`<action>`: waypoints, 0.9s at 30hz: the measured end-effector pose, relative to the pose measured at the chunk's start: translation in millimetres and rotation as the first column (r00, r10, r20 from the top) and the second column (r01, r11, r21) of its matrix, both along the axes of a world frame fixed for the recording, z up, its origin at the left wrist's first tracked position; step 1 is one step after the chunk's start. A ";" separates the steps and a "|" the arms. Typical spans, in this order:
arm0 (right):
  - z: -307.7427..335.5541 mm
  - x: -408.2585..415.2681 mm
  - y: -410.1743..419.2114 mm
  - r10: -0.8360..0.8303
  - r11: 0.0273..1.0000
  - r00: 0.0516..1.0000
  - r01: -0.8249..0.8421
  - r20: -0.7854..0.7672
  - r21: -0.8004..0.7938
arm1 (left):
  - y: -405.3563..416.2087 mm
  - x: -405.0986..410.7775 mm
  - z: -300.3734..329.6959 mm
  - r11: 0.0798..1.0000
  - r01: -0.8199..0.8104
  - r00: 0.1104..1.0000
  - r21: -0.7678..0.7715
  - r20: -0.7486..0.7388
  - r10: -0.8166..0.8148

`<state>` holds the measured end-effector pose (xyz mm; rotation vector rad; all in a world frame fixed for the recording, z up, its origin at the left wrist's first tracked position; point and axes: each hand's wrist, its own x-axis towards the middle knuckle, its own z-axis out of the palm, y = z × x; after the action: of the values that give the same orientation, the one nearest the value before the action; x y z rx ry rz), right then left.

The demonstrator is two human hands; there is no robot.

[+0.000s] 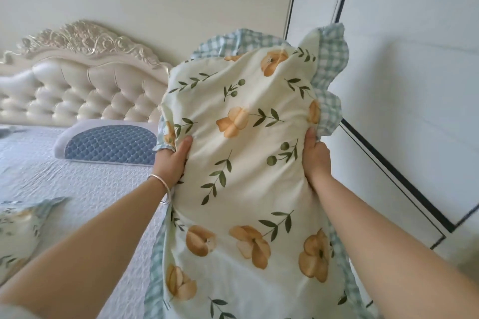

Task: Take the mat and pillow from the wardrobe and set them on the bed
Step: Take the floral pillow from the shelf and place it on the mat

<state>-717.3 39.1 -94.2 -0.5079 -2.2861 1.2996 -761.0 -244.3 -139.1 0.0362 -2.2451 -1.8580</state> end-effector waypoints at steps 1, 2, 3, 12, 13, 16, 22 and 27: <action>-6.3 -16.9 0.5 0.021 1.000 0.999 -0.021 0.032 0.001 | 0.6 -12.6 -4.8 0.999 -0.033 0.998 0.020 0.056 0.032; -13.5 -35.0 1.6 0.039 0.999 0.997 -0.039 0.064 -0.002 | 2.1 -26.0 -8.7 0.997 -0.066 0.991 0.031 0.121 0.062; -21.3 -53.8 3.1 0.056 0.998 0.994 -0.056 0.091 -0.009 | 3.3 -40.1 -13.4 0.995 -0.092 0.979 0.042 0.186 0.083; -76.2 -220.5 8.8 0.190 0.981 0.921 -0.166 0.340 -0.099 | 8.8 -163.8 -46.1 0.969 -0.238 0.900 0.065 0.390 0.195; -80.2 -236.9 6.8 0.201 0.979 0.914 -0.174 0.353 -0.107 | 6.7 -176.3 -49.0 0.967 -0.249 0.886 0.060 0.417 0.203; -88.9 -284.1 -3.2 0.244 0.969 0.888 -0.212 0.390 -0.124 | -2.7 -213.4 -61.8 0.959 -0.282 0.844 0.037 0.486 0.229; -102.4 -393.4 -33.8 0.286 0.957 0.857 -0.234 0.429 -0.170 | -33.4 -308.3 -81.6 0.950 -0.309 0.824 0.039 0.510 0.247; -98.5 -491.1 -71.4 0.325 0.945 0.855 -0.280 0.404 -0.168 | -68.0 -386.9 -80.3 0.929 -0.369 0.800 0.035 0.521 0.298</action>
<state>-1208.5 -32.3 -192.6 -0.5229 -2.7613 1.5933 -1147.9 -312.4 -219.4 0.9967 -2.2038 -1.9516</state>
